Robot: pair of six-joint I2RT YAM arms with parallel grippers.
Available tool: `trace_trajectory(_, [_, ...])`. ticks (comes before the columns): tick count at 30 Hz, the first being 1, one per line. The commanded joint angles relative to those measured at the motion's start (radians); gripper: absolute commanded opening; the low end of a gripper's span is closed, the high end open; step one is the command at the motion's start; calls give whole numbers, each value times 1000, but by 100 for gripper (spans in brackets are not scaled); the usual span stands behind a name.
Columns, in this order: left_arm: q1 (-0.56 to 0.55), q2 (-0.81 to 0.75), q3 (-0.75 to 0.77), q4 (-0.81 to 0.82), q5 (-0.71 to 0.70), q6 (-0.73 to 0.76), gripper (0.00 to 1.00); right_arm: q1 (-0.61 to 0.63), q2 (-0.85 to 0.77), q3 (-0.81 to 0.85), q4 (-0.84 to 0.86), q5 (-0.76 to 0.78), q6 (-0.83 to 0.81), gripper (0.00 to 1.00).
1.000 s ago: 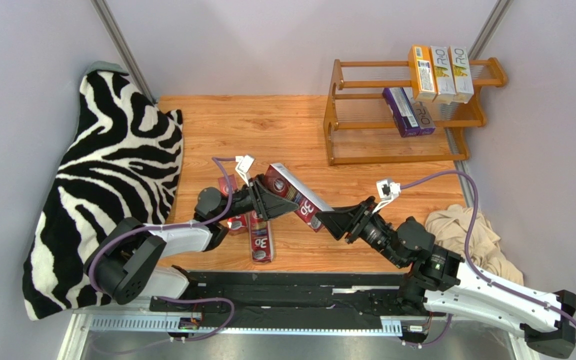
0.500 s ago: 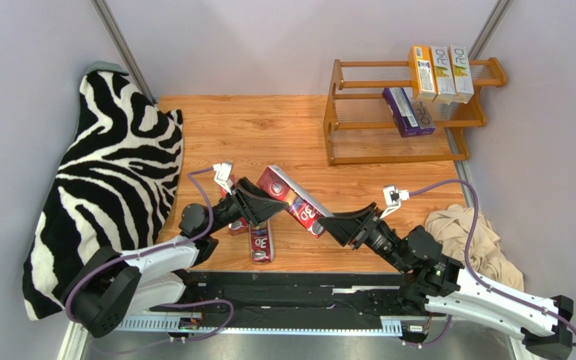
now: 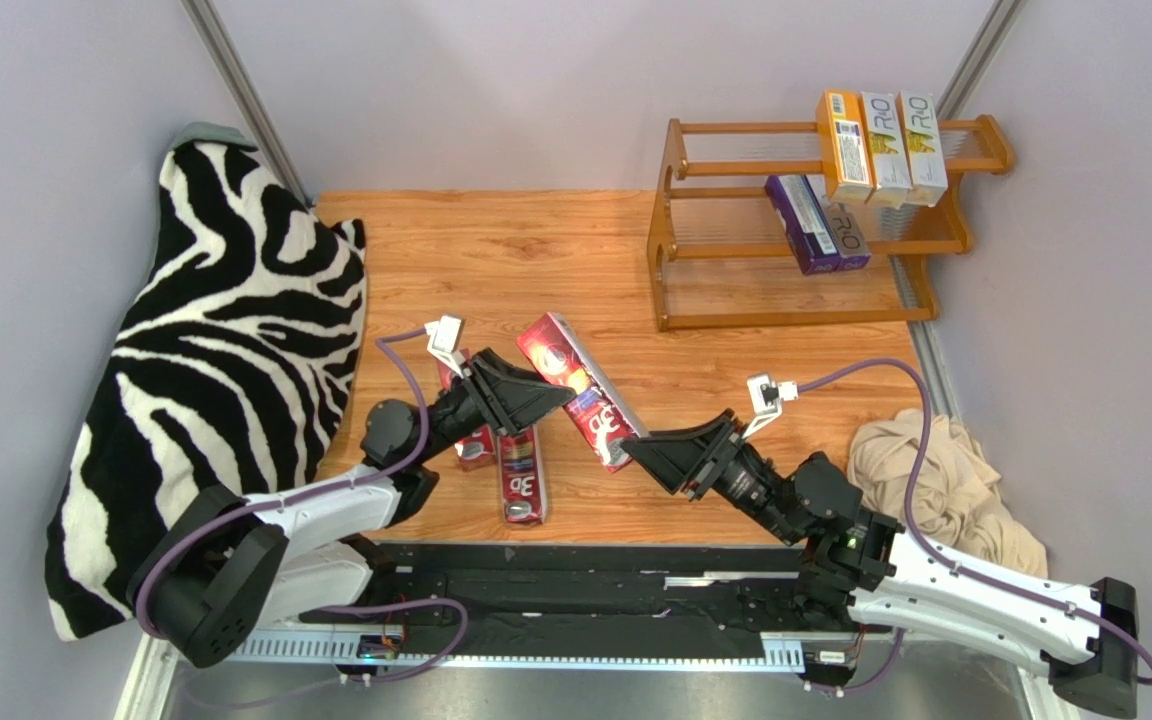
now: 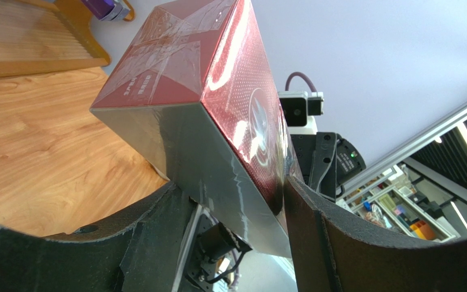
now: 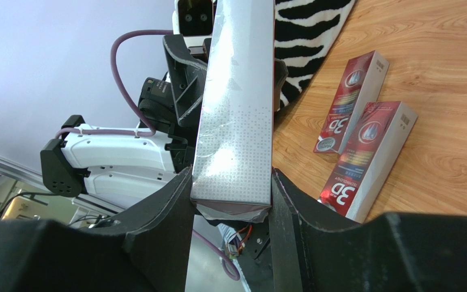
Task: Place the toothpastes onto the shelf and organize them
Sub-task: Pick up the toothpaste from the center of the board.
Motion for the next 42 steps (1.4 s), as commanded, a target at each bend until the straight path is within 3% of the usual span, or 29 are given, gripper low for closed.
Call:
trace_trajectory(1, [-11, -39, 48, 252, 10, -2, 67, 7, -8, -15, 73, -27, 34, 2])
trace_trajectory(4, [-13, -38, 57, 252, 32, -10, 68, 7, -17, -15, 61, -21, 31, 2])
trace_trajectory(6, [-21, -24, 69, 252, 55, -10, 85, 9, -27, -16, 61, -17, 31, 2])
trace_trajectory(10, [-44, 7, 85, 252, 64, -1, 90, 9, -45, -23, 65, -12, 28, 1])
trace_trajectory(13, [-53, 27, 89, 252, 55, -2, 83, 9, -51, -21, 61, -15, 28, 0])
trace_trajectory(16, [-61, 30, 99, 252, 47, 7, 63, 9, -50, -21, 59, -23, 29, 0])
trace_trajectory(20, [-68, 25, 103, 252, 33, 1, 56, 9, -31, -26, 68, -30, 36, 1])
trace_trajectory(22, [-68, 18, 94, 252, 14, 1, 55, 9, -28, -30, 68, -30, 39, 6])
trace_trajectory(23, [-68, 7, 82, 252, 3, -1, 54, 9, -31, -32, 68, -21, 40, 13])
trace_trajectory(24, [-70, 2, 73, 252, -25, -4, 53, 9, -37, -45, 70, -14, 54, 31])
trace_trajectory(27, [-70, -22, 39, 252, -84, -8, 51, 9, -63, -65, 84, 6, 57, 58])
trace_trajectory(28, [-70, -30, 28, 252, -104, -11, 51, 9, -71, -67, 78, 12, 63, 62])
trace_trajectory(34, [-74, -47, -1, 252, -180, -12, 49, 18, -48, -82, 128, 26, 74, 69])
trace_trajectory(42, [-84, -13, 19, 252, -198, -24, 48, 87, 76, -104, 258, 81, 82, 66])
